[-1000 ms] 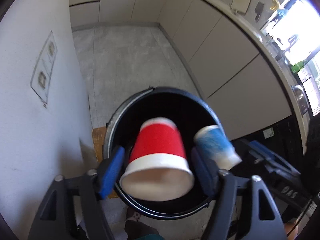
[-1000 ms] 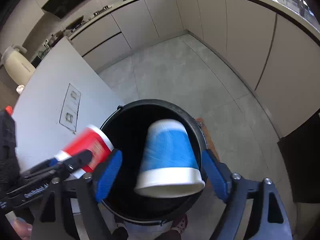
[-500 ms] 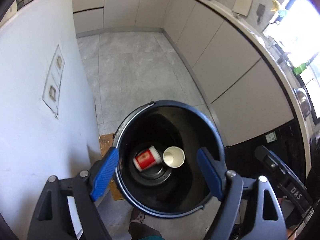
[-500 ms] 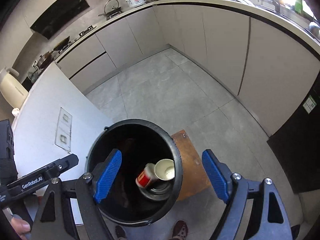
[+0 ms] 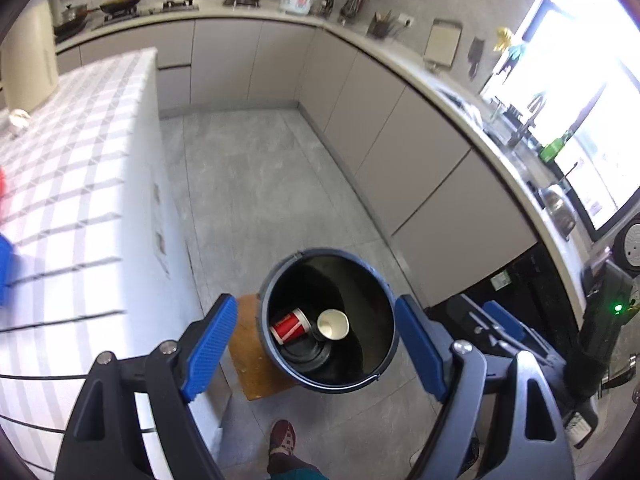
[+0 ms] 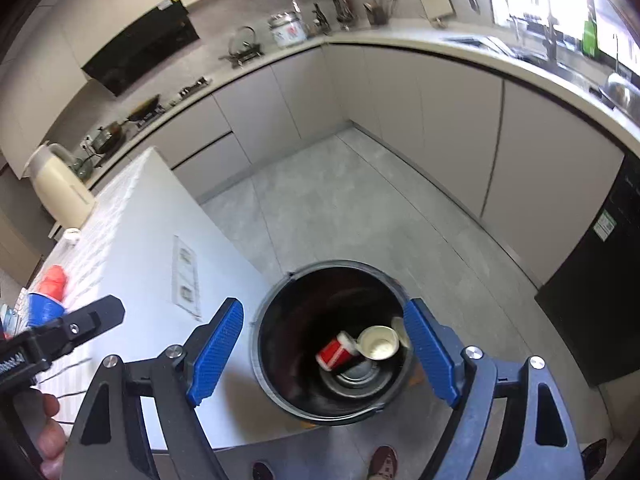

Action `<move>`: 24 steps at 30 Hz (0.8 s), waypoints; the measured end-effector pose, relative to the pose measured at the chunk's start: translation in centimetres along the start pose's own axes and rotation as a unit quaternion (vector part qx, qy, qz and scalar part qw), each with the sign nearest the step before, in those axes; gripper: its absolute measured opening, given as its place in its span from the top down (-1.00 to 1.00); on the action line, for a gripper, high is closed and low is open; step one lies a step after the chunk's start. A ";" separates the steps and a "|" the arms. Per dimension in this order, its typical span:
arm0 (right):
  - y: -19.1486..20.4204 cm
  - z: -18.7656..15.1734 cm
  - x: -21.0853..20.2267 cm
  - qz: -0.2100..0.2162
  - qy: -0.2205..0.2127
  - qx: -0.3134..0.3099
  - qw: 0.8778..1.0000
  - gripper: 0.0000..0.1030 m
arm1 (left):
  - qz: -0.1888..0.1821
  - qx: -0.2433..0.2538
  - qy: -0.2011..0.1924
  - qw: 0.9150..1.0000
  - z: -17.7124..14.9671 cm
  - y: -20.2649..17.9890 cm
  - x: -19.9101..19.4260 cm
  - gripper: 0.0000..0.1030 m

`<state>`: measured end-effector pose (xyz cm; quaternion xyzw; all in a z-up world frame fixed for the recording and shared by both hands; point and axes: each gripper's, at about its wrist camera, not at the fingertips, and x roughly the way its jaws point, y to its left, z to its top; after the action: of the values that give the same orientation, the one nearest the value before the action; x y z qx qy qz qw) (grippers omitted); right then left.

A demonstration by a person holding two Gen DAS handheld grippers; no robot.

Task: Collect trash
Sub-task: 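Move both tools back over the island toward the remaining items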

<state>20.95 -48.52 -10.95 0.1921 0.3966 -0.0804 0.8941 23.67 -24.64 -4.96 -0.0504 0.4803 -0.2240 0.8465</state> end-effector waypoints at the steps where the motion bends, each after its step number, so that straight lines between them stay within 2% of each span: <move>1: 1.3 -0.1 -0.6 0.003 -0.004 -0.005 1.000 -0.64 | 0.005 -0.001 -0.009 1.000 0.1 0.9 -1.2 -0.60; 3: 3.4 -0.2 -1.4 0.011 -0.009 -0.012 1.000 -0.64 | 0.011 -0.006 -0.019 1.000 0.3 3.0 -2.5 -0.60; 10: 13.0 -1.0 -3.3 0.056 -0.022 -0.047 0.997 -0.64 | 0.069 -0.034 -0.057 0.995 -0.2 10.4 -7.4 -0.60; 17: 23.7 -2.3 -3.6 0.104 -0.024 -0.100 0.989 -0.64 | 0.115 -0.073 -0.079 0.988 -1.6 17.3 -11.7 -0.60; 24: 31.9 -3.7 -3.0 0.133 -0.019 -0.139 0.981 -0.65 | 0.145 -0.105 -0.093 0.979 -2.8 24.1 -15.0 -0.60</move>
<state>25.87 -17.85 -2.11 0.1154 0.3582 0.0913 0.9220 22.77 3.71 -1.86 -0.0894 0.4221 -0.0414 0.9012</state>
